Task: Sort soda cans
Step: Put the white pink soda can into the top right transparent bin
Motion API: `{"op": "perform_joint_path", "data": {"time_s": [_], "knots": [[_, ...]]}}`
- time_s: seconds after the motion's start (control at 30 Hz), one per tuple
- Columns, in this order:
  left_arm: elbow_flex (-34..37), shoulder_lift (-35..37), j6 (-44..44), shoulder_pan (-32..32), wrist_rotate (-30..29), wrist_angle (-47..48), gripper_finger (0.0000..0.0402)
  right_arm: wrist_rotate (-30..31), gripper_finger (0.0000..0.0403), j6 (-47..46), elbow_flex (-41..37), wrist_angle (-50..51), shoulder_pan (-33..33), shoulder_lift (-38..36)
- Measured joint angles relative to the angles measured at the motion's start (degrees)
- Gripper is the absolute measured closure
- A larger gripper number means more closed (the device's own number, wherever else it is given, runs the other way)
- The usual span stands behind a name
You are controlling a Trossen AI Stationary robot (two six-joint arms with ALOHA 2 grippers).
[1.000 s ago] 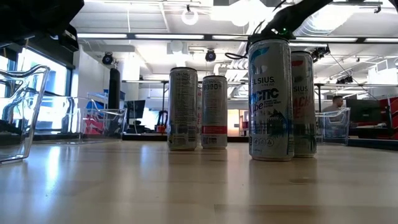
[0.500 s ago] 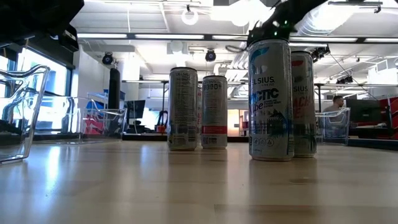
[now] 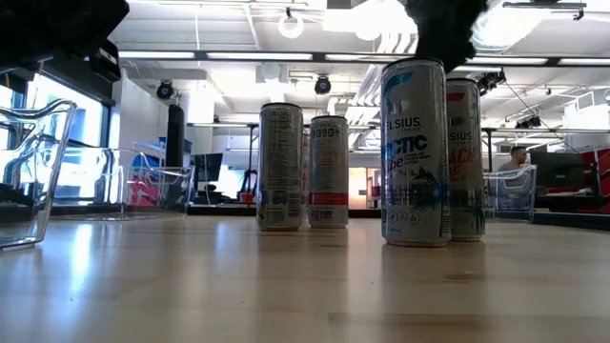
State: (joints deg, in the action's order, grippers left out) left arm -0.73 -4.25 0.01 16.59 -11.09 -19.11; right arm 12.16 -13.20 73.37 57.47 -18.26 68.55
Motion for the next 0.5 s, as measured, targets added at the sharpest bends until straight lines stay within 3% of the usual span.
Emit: {"op": "perform_joint_path", "data": {"time_s": [0.13,0.27,0.37,0.5], "knots": [[0.0,0.0,-0.4,0.0,0.0,0.3,0.0401,-1.2,0.0071,-4.0,-12.9,-9.6,16.3,-8.2],[0.0,0.0,-0.4,0.0,0.0,-0.2,0.0402,2.1,0.0071,-5.9,-24.1,-26.0,30.4,-11.3],[0.0,0.0,-0.4,0.0,0.0,-0.2,0.0401,6.5,0.0071,-4.3,-29.3,-36.6,36.3,-10.6],[0.0,0.0,-0.4,0.0,-0.9,-0.4,0.0402,9.0,0.0070,-1.7,-32.3,-40.8,38.5,-7.8]]}}
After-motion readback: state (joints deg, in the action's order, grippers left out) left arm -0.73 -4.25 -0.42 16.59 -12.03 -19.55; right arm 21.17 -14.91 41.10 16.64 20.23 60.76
